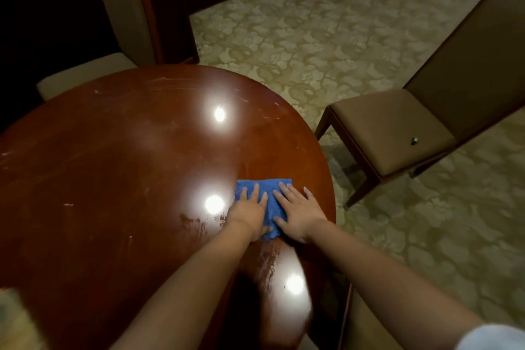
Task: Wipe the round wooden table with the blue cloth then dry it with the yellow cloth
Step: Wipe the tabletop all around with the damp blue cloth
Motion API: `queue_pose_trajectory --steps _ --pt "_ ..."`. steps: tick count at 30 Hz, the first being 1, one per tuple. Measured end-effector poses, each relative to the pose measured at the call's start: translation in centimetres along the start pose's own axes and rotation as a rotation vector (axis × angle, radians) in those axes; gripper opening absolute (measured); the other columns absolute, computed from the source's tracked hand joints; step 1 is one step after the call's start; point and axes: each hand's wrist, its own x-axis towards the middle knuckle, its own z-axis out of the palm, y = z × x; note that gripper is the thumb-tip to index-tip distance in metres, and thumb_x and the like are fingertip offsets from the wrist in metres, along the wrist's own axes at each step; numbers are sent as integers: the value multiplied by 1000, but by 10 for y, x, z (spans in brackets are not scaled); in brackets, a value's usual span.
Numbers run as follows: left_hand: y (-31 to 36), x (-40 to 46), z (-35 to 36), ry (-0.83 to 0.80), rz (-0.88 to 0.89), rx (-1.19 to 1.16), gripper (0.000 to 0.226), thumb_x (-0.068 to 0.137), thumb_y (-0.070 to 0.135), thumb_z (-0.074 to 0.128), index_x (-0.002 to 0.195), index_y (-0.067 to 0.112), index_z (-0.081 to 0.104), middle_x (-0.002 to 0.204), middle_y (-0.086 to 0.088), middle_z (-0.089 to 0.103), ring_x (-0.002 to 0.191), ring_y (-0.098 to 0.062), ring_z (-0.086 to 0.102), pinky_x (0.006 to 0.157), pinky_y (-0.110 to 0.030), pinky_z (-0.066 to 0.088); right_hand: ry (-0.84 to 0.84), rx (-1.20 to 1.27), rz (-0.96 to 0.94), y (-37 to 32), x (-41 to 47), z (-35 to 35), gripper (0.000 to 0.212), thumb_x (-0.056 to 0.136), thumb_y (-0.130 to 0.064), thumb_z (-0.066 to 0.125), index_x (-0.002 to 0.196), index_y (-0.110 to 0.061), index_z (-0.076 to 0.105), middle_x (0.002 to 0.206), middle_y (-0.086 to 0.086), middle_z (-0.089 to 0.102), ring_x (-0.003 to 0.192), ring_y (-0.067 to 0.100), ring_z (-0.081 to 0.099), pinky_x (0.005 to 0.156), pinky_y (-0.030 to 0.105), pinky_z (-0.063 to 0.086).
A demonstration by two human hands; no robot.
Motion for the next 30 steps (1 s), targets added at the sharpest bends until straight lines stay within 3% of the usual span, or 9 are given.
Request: queue_pose_trajectory --steps 11,30 --pt "27 -55 34 -16 101 35 89 93 53 48 153 16 -6 159 -7 -15 146 -35 -4 114 -43 23 -24 -75 25 -10 -72 37 62 102 -44 25 154 -24 -3 161 -1 -10 148 14 -5 118 44 -6" --pt "46 57 -44 2 -33 -83 94 89 56 53 154 19 -4 160 -3 -14 147 -31 -3 113 -41 26 22 -95 -114 99 28 -29 60 102 -41 27 155 -27 2 162 -3 -6 148 13 -2 117 44 -5"
